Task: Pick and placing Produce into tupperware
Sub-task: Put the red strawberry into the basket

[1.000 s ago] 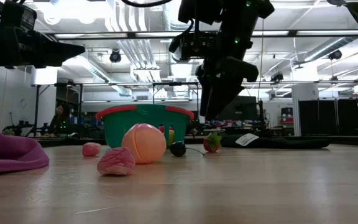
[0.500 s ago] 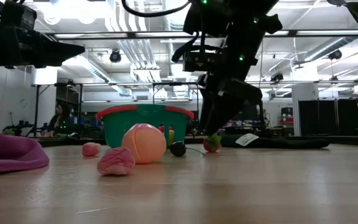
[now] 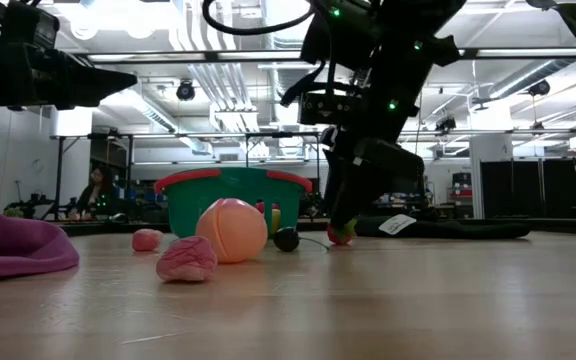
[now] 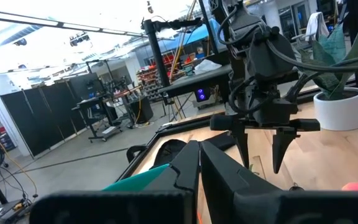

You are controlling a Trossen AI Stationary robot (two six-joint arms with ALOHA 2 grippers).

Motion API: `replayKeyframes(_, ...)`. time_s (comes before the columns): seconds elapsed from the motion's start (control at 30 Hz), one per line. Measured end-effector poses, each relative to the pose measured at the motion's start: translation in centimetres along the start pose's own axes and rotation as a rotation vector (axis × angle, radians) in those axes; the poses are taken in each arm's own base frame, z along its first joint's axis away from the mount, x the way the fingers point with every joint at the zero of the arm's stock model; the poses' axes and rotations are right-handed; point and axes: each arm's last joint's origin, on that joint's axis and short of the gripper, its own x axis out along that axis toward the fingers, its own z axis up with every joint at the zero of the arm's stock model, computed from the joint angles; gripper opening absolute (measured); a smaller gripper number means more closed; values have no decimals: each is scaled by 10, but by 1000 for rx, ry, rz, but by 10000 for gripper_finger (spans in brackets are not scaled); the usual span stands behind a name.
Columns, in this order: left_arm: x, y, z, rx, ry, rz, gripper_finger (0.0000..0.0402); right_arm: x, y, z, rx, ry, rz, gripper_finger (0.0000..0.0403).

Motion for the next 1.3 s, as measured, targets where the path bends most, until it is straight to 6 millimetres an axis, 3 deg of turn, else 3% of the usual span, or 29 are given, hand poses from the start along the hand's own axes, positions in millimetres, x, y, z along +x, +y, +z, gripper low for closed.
replayKeyframes(0.6,0,0,0,0,1,4,2,7,2,-6,4,-45,-33,222)
replayKeyframes(1.3,0,0,0,0,6,15,2,10,4,-13,-19,-17,-30,125)
